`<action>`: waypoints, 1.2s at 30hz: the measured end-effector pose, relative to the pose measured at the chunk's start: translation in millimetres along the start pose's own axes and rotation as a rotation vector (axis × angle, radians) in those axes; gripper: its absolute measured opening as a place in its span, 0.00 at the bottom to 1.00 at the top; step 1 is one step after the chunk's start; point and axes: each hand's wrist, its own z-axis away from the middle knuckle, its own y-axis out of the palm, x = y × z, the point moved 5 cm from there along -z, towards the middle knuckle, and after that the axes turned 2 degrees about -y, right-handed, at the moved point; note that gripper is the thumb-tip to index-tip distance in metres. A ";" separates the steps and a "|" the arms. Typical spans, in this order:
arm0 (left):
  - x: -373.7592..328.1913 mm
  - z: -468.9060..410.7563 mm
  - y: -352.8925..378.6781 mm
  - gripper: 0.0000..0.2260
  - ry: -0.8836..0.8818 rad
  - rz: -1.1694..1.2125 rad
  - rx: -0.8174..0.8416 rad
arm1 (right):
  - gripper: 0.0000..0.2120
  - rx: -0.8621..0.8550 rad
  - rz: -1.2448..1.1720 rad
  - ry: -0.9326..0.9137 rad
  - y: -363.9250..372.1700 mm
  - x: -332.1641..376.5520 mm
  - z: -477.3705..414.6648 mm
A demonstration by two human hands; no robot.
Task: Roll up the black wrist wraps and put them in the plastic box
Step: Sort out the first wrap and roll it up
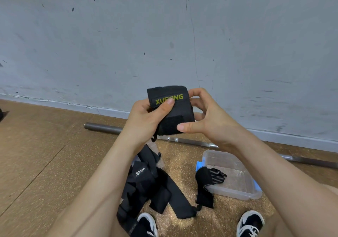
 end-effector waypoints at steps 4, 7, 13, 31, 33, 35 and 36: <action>-11.2 6.5 1.0 0.07 0.152 0.005 -0.122 | 0.28 0.236 -0.386 0.273 8.7 -7.8 7.2; -15.4 8.9 2.9 0.04 0.219 -0.003 -0.105 | 0.31 0.250 -0.595 0.296 9.9 -3.7 6.7; -14.6 11.8 9.5 0.15 0.252 -0.141 0.083 | 0.18 0.052 -0.569 0.272 8.9 -4.9 2.9; -23.4 29.4 13.0 0.12 0.729 -0.998 0.167 | 0.21 -0.225 -0.067 0.011 -28.1 -9.3 -13.6; -22.0 32.3 16.8 0.12 0.725 -0.993 0.215 | 0.20 -0.269 0.021 -0.035 -31.4 -7.8 -14.4; -20.7 37.4 25.1 0.13 0.709 -0.975 0.279 | 0.18 -0.315 0.132 -0.097 -33.5 -4.7 -14.3; -21.0 39.9 29.9 0.13 0.708 -0.973 0.304 | 0.18 -0.331 0.184 -0.122 -33.1 -3.5 -14.4</action>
